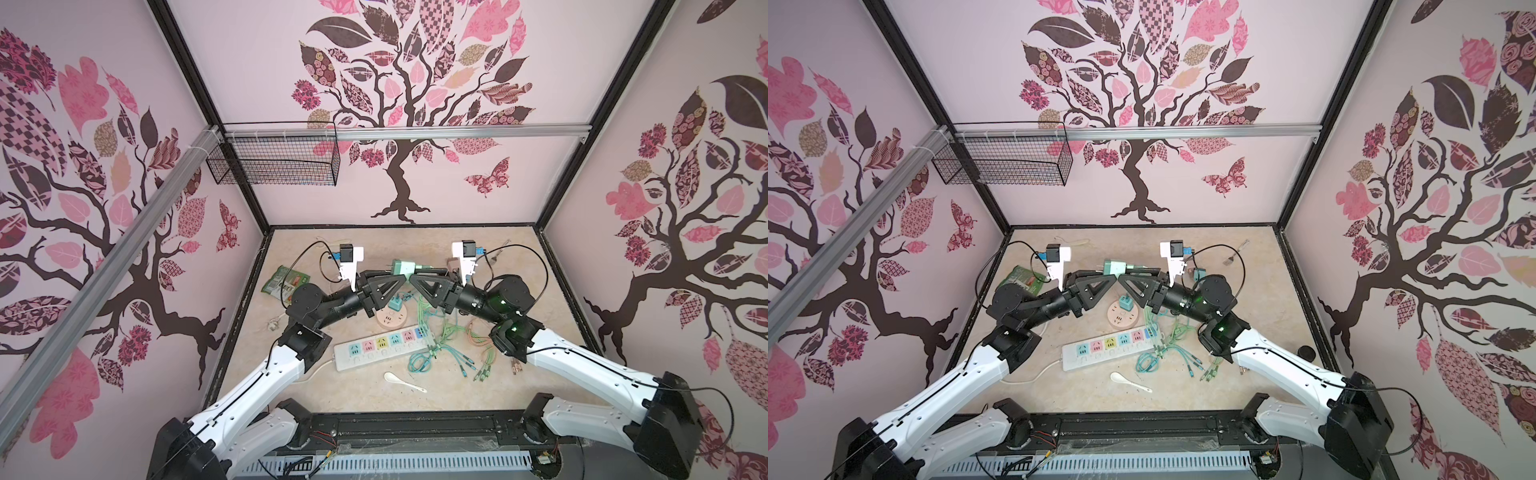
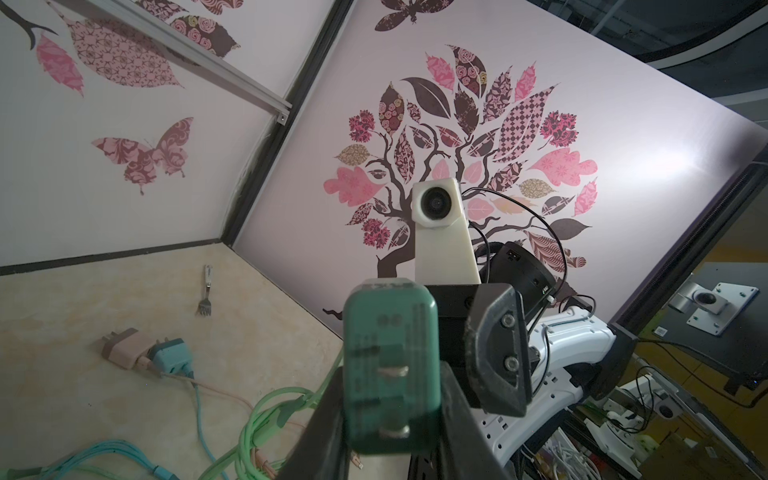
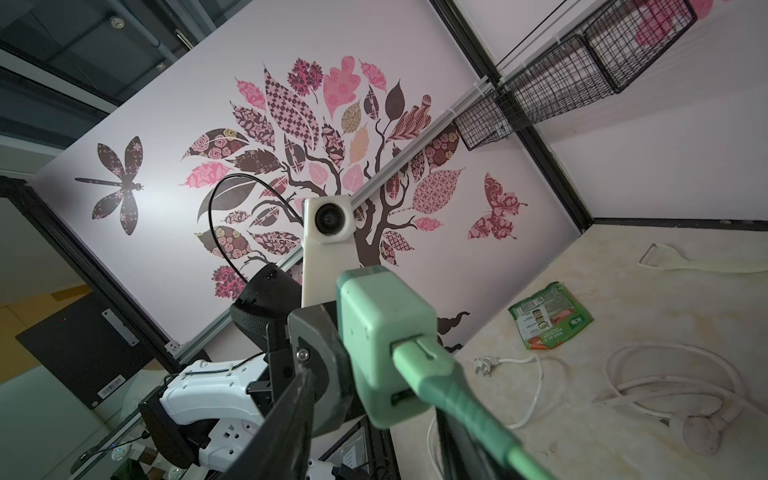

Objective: Insert the plug
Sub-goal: 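Hold the pale green plug with both grippers and raise it above the table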

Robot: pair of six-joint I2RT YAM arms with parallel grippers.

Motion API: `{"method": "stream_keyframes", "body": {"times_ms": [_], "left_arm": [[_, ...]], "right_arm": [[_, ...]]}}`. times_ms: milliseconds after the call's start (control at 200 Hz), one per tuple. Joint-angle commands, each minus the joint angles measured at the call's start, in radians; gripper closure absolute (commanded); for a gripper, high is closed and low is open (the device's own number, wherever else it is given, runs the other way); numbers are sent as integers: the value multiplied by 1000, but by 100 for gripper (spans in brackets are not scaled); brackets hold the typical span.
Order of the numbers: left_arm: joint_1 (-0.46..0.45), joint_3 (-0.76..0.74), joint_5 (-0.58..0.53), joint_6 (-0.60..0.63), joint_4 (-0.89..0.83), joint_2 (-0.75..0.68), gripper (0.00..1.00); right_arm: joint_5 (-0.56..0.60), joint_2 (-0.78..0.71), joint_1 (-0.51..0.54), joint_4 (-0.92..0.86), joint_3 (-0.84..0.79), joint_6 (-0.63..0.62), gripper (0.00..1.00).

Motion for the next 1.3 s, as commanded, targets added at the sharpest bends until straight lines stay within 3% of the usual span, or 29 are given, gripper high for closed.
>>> {"method": "stream_keyframes", "body": {"times_ms": [0,145,405,1296], "left_arm": [[-16,-22,-7,26,18,-31,100],[-16,-27,-34,24,18,-44,100],[-16,-50,20,-32,86,-36,100],[-17,-74,56,-129,222,-5,100]], "right_arm": [[11,22,6,-30,34,-6,50],[18,25,6,-28,31,-6,49],[14,22,7,106,5,20,47],[-48,79,6,267,44,81,55]]}}
